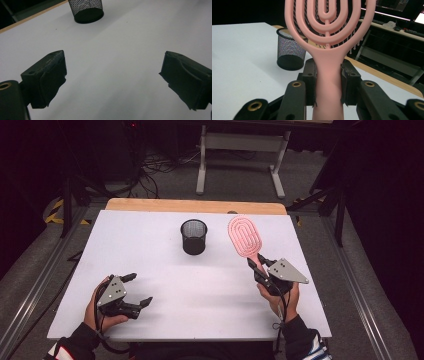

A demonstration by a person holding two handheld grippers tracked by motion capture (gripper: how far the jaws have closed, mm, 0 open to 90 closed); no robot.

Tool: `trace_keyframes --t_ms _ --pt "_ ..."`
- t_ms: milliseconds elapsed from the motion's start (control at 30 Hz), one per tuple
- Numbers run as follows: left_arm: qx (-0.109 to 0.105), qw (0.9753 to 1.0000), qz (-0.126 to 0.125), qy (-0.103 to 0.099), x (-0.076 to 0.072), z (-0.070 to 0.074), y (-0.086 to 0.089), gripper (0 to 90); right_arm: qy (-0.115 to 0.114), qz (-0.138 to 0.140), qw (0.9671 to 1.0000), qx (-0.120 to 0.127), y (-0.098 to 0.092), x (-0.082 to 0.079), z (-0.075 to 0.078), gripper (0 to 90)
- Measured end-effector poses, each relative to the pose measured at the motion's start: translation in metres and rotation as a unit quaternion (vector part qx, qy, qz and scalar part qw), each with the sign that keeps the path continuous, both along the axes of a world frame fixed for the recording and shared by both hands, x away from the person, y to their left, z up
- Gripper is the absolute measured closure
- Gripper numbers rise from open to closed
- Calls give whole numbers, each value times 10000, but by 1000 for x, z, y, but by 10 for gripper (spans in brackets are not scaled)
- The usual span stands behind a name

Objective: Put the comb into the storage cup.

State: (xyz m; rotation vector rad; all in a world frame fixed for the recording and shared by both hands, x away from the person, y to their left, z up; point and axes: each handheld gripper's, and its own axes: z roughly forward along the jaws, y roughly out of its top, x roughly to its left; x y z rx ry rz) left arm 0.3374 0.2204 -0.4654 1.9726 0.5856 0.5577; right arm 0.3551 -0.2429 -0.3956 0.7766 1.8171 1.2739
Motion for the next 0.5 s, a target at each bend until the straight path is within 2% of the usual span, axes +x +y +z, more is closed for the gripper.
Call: trace_keyframes --t_ms 500 --pt "-9 10000 7 -12 0 1 1 72 -46 178 9998 -57 13 -4 -2 702"
